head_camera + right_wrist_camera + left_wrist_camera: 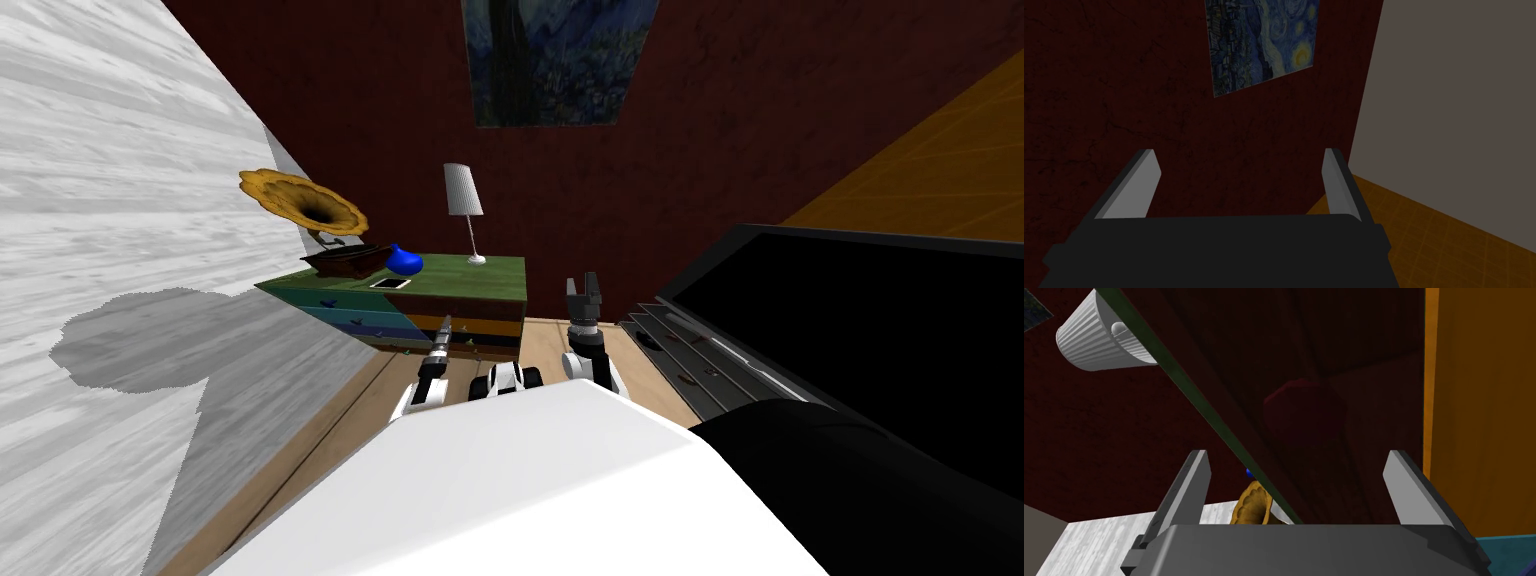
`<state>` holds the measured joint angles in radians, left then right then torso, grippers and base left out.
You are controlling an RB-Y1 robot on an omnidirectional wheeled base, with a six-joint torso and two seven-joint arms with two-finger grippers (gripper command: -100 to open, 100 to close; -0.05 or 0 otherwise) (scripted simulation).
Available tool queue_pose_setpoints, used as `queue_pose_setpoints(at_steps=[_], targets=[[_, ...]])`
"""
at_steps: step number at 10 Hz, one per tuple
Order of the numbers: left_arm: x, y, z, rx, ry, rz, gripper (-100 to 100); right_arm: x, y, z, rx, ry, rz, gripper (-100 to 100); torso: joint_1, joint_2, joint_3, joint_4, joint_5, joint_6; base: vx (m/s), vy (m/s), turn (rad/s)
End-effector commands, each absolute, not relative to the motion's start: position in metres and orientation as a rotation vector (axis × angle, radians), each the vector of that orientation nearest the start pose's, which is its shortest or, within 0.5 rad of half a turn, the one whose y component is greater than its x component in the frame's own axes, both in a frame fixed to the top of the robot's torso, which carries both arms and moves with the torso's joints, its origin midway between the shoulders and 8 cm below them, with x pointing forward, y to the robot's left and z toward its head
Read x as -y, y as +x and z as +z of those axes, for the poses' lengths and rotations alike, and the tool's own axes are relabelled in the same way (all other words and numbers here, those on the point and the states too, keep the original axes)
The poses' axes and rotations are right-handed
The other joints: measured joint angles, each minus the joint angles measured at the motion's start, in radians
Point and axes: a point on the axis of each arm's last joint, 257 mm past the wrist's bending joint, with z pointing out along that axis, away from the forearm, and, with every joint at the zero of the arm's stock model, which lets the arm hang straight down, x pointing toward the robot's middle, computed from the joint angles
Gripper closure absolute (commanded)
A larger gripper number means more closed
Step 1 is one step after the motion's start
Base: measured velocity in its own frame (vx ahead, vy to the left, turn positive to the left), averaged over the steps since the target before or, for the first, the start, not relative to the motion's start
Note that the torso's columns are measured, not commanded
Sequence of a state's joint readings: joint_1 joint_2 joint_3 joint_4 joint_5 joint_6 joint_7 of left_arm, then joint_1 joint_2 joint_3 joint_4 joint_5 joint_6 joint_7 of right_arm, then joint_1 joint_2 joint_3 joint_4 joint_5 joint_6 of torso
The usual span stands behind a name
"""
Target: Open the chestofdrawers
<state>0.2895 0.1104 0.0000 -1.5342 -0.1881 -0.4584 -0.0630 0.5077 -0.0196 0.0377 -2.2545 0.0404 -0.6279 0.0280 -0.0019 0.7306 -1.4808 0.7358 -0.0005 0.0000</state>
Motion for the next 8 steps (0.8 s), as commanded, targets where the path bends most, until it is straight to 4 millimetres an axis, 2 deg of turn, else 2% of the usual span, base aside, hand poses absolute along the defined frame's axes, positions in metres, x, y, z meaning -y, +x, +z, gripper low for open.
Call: queue_pose_setpoints(at_steps=[1,2,3,8], targets=[[-0.2724,0.4454,-0.2596,-1.266,-0.848,-1.002,-100,0.2569,0.3285,0.0332,-0.593,0.535,1.311,0,0.004,0.01,0.006,0.003,0.001,0.0,0.075,-0.016,-0.027],[-0.2703,0.4437,-0.2618,-1.265,-0.845,-1.005,-100,0.2569,0.3285,0.0331,-0.593,0.535,1.311,0,0.005,0.012,0.008,0.004,0.001,0.0,0.049,-0.008,-0.007],[-0.2704,0.4442,-0.2616,-1.266,-0.846,-1.004,100,0.2569,0.3285,0.0332,-0.593,0.535,1.311,0,0.004,0.013,0.008,0.004,0.001,0.0,0.01,-0.002,0.003],[-0.2707,0.4375,-0.2572,-1.272,-0.841,-1.008,100,0.2569,0.3286,0.0333,-0.593,0.535,1.312,0,0.003,0.008,0.005,0.002,0.001,0.0,-0.153,0.035,0.014]])
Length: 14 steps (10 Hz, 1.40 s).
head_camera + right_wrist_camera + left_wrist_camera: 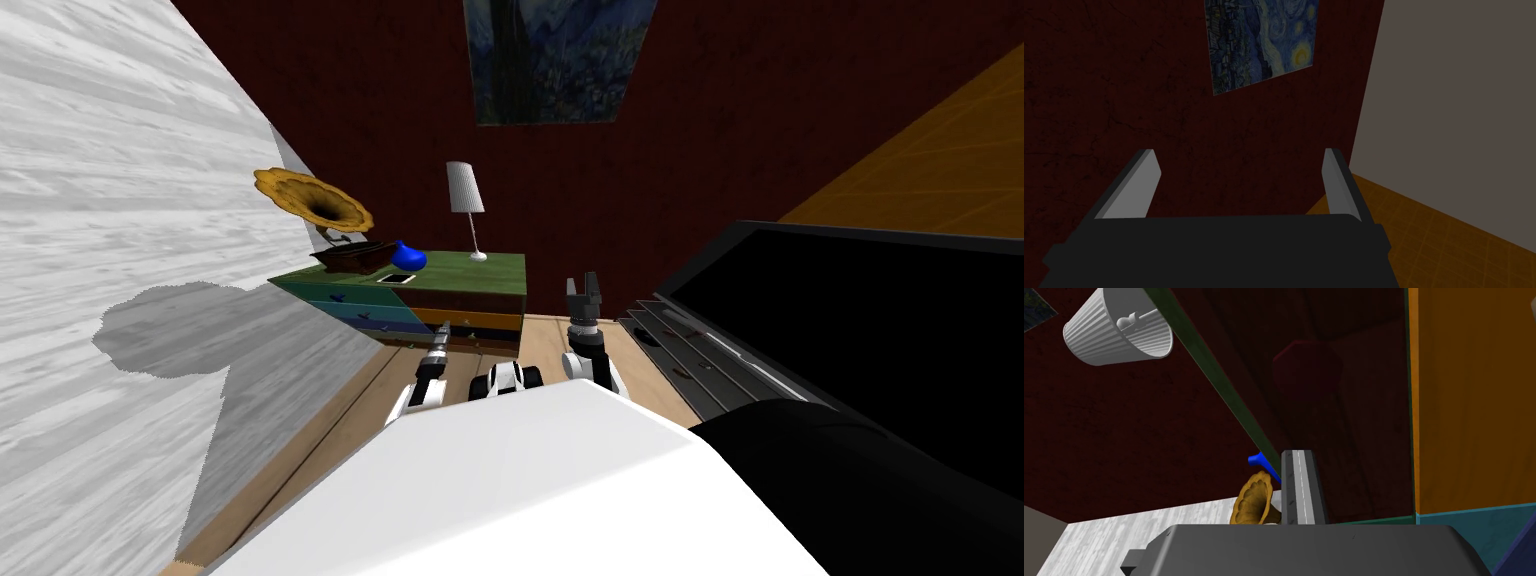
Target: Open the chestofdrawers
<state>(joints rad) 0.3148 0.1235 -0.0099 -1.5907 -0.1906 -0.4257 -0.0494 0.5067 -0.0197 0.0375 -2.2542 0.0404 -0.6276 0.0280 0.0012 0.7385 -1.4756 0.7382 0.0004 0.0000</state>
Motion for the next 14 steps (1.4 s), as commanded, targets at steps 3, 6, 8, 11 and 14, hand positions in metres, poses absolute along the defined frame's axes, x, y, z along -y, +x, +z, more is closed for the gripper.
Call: queue_pose_setpoints(at_steps=[3,6,8,11,14], targets=[[-0.273,0.444,-0.263,-1.277,-0.865,-1.001,-100,0.257,0.328,0.033,-0.593,0.535,1.311,0,-0.005,-0.013,-0.008,-0.004,-0.001,0.0,0.125,-0.039,-0.015],[-0.273,0.446,-0.265,-1.278,-0.874,-0.998,-100,0.257,0.328,0.033,-0.593,0.535,1.311,0,0.0,0.0,0.0,0.0,0.0,0.0,0.14,-0.029,-0.011],[-0.275,0.449,-0.261,-1.276,-0.874,-0.996,-100,0.257,0.328,0.033,-0.593,0.535,1.311,0,0.0,0.004,0.002,0.001,0.0,0.0,0.071,-0.007,-0.018],[-0.286,0.446,-0.259,-1.278,-0.874,-0.996,100,0.257,0.329,0.033,-0.593,0.535,1.312,0,0.0,0.008,0.004,0.001,0.0,-0.002,-0.098,0.0,-0.001],[-0.294,0.443,-0.26,-1.284,-0.876,-0.993,100,0.257,0.329,0.033,-0.593,0.535,1.312,0,-0.003,0.003,0.002,0.003,-0.002,0.0,-0.178,-0.011,0.016]])
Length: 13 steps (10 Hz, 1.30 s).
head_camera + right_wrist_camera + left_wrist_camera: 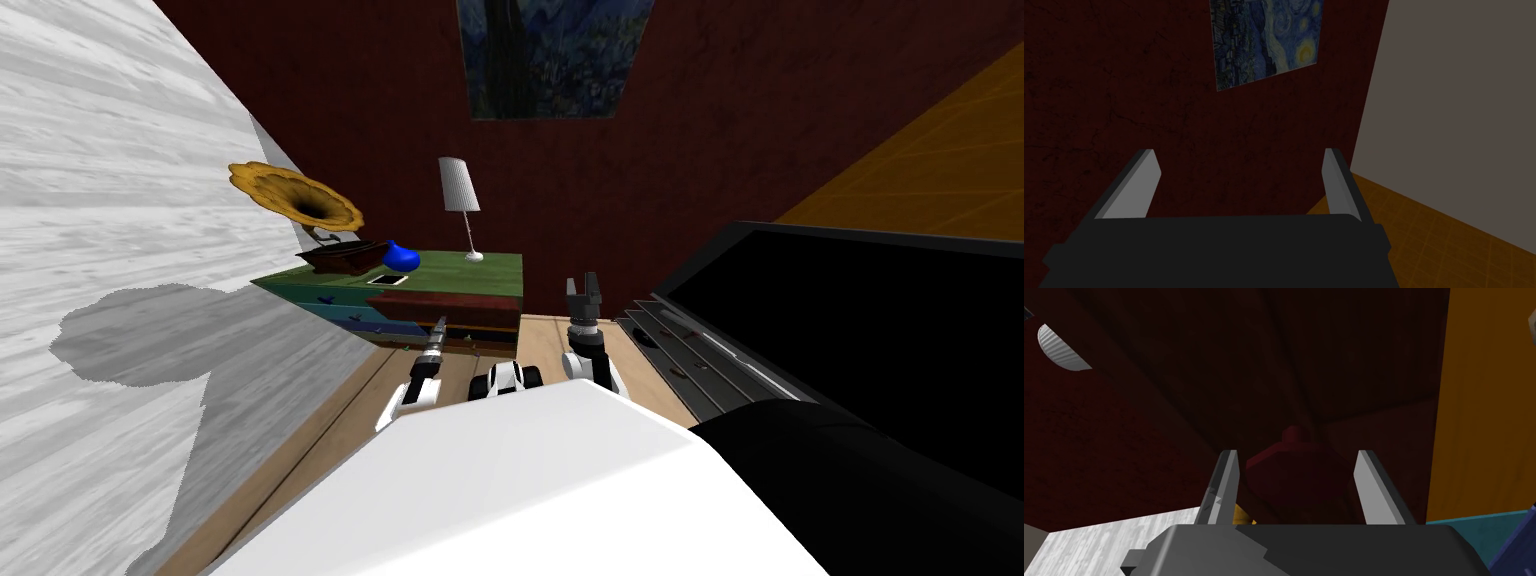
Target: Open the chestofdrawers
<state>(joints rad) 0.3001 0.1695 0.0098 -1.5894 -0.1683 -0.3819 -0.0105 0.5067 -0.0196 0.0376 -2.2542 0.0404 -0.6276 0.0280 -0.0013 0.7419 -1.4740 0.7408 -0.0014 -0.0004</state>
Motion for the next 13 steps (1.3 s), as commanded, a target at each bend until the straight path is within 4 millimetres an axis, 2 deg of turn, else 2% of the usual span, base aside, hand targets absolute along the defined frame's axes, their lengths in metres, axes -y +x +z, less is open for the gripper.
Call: queue_pose_setpoints(at_steps=[1,4,5,12,13], targets=[[-0.307,0.439,-0.263,-1.288,-0.886,-0.986,100,0.257,0.329,0.033,-0.593,0.535,1.312,0,-0.001,-0.008,-0.004,-0.001,-0.001,0.002,-0.119,-0.013,-0.036],[-0.329,0.436,-0.26,-1.282,-0.887,-0.984,100,0.257,0.329,0.033,-0.593,0.535,1.312,0,0.001,0.0,0.0,-0.002,0.001,0.0,-0.205,-0.013,-0.032],[-0.324,0.438,-0.262,-1.282,-0.886,-0.984,100,0.257,0.329,0.033,-0.593,0.535,1.312,0,0.002,0.0,0.0,-0.002,0.001,0.0,-0.11,0.004,0.003],[-0.321,0.42,-0.262,-1.298,-0.877,-1.0,100,0.257,0.329,0.033,-0.593,0.535,1.312,0,0.001,-0.007,-0.004,-0.003,0.0,-0.001,-0.165,0.041,0.028],[-0.325,0.421,-0.252,-1.296,-0.879,-0.998,-100,0.257,0.329,0.033,-0.593,0.535,1.312,0,0.003,-0.001,-0.001,-0.002,0.001,-0.001,-0.094,0.011,-0.008]])
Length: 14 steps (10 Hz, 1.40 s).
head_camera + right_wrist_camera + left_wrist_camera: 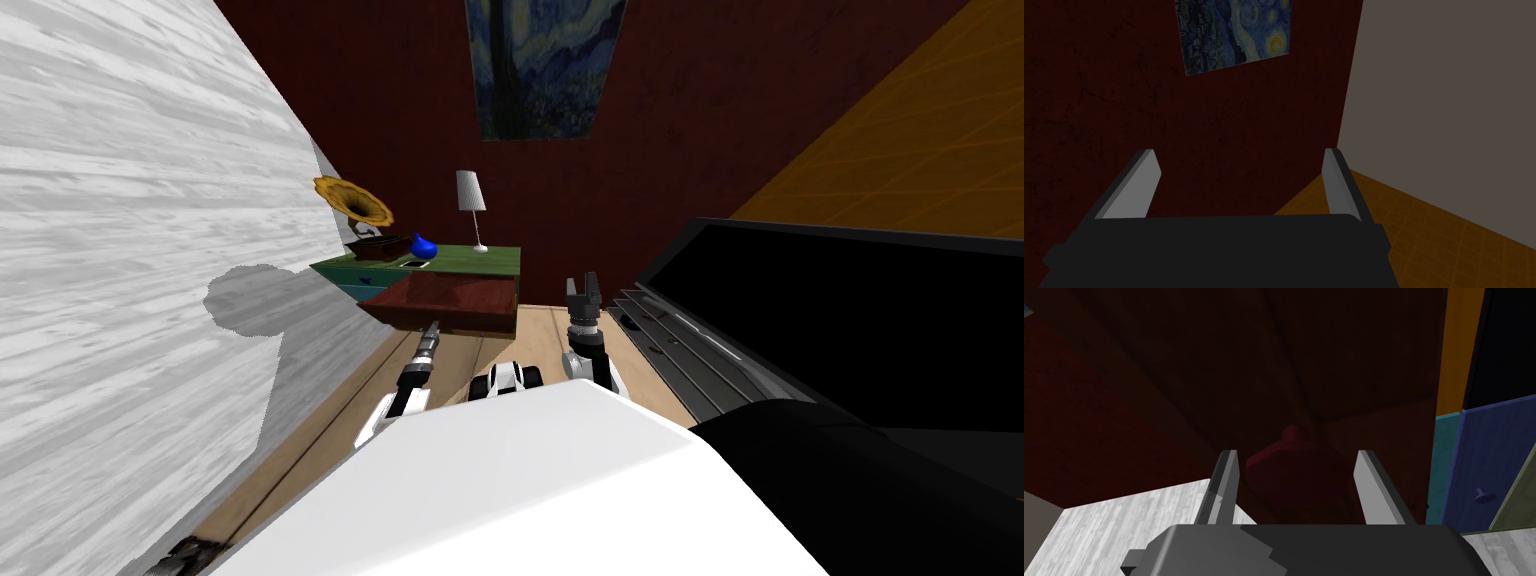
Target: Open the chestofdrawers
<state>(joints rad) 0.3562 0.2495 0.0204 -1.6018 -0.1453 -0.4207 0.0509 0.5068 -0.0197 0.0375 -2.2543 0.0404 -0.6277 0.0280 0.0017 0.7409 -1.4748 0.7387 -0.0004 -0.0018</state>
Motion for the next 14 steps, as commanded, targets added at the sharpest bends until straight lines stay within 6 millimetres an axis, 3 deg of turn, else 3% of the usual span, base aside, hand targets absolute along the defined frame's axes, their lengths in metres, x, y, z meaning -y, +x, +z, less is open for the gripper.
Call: queue_pose_setpoints(at_steps=[1,11,12,13,14], targets=[[-0.328,0.421,-0.246,-1.296,-0.879,-0.997,-100,0.257,0.329,0.033,-0.593,0.535,1.312,0,-0.002,-0.005,-0.002,-0.001,0.0,0.001,0.02,-0.024,-0.016],[-0.339,0.417,-0.208,-1.296,-0.881,-0.995,-100,0.257,0.329,0.033,-0.593,0.535,1.311,0,-0.011,0.008,0.0,0.011,-0.011,-0.003,0.009,-0.016,-0.009],[-0.338,0.418,-0.207,-1.295,-0.88,-0.996,-100,0.257,0.329,0.033,-0.593,0.535,1.311,0,-0.013,0.009,0.0,0.012,-0.013,-0.004,0.002,-0.008,-0.005],[-0.337,0.413,-0.224,-1.326,-0.895,-0.979,-100,0.257,0.329,0.033,-0.593,0.535,1.311,0,-0.015,0.01,0.0,0.013,-0.014,-0.004,0.009,0.002,-0.019],[-0.337,0.413,-0.227,-1.331,-0.9,-0.978,0,0.257,0.329,0.033,-0.593,0.535,1.311,0,-0.016,0.009,0.0,0.009,-0.013,-0.003,0.007,0.009,-0.013]])
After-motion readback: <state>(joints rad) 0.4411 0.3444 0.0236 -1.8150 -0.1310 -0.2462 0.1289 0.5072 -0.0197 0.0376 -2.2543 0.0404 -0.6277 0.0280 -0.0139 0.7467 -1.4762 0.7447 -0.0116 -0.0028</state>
